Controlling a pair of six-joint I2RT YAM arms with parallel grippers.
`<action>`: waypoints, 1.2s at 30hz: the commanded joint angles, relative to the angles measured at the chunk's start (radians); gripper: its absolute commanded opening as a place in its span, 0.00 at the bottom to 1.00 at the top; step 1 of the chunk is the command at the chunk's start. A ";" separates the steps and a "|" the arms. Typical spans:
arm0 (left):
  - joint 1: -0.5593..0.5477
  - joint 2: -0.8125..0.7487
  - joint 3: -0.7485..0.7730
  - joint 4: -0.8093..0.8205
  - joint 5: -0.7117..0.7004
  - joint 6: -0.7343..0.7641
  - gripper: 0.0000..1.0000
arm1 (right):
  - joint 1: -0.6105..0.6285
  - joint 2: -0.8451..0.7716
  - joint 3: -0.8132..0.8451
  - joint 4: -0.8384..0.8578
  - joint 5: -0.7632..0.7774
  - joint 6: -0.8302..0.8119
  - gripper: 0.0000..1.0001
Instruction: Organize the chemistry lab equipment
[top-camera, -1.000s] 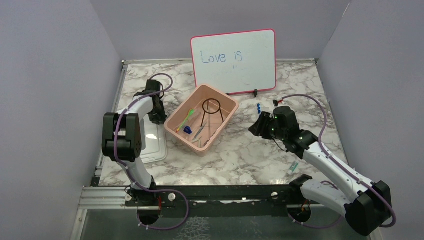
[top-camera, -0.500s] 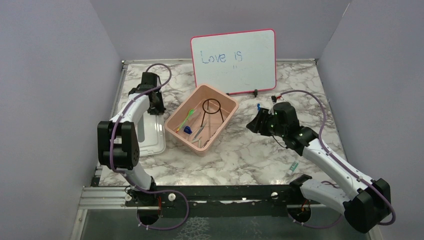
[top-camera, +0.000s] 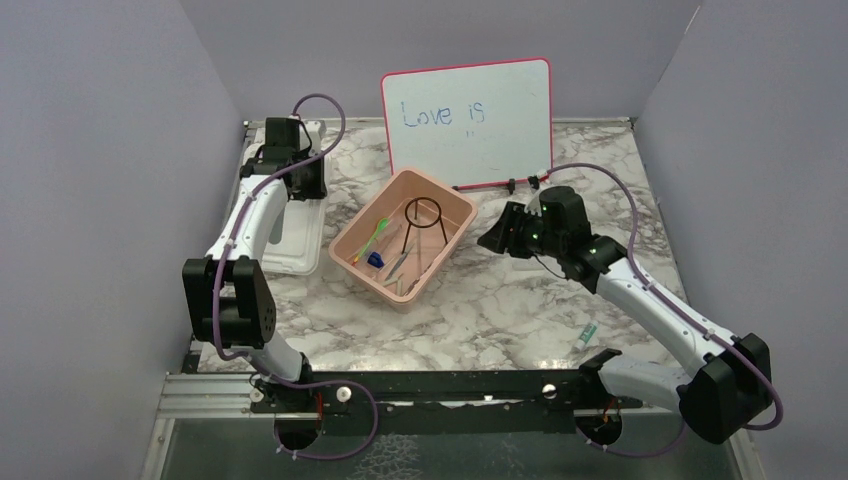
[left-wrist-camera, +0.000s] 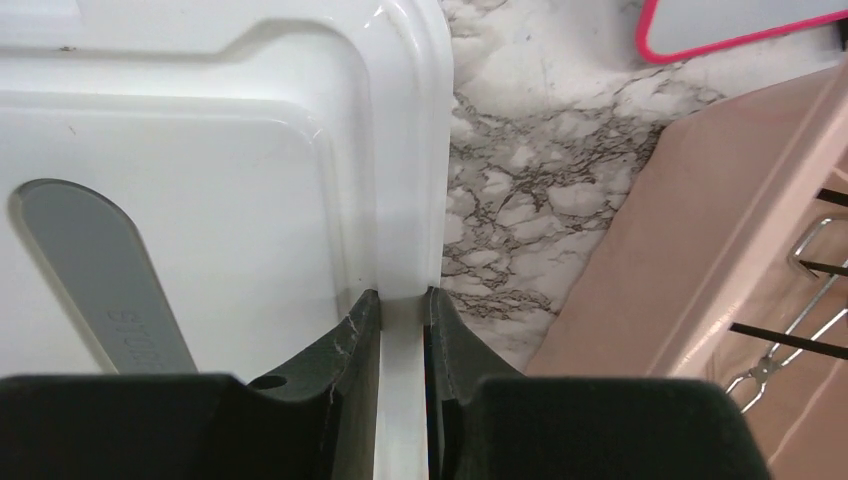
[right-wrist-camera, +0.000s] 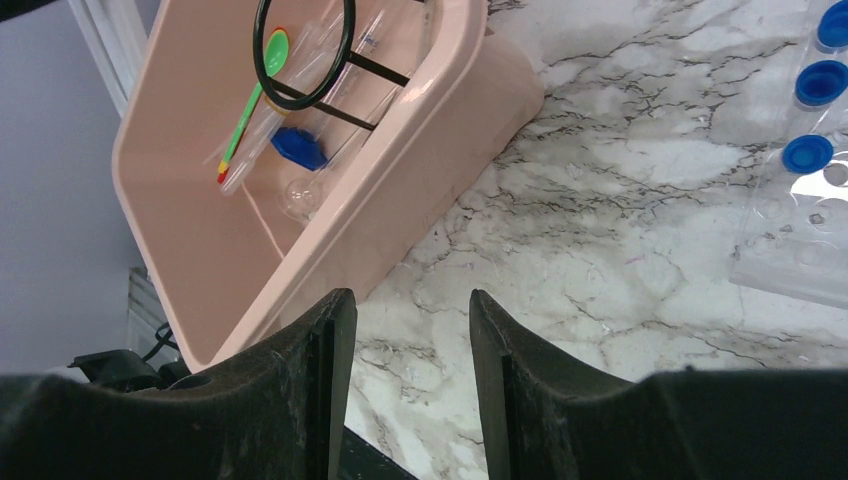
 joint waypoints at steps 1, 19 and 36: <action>0.054 -0.002 0.110 -0.026 0.175 0.136 0.00 | 0.007 0.032 0.041 0.060 -0.058 0.015 0.50; -0.026 -0.184 0.225 -0.139 0.311 0.037 0.00 | 0.051 0.031 0.087 0.068 -0.032 0.048 0.50; -0.473 -0.126 0.287 -0.259 0.022 -0.073 0.00 | 0.051 -0.046 0.055 0.020 0.125 0.079 0.50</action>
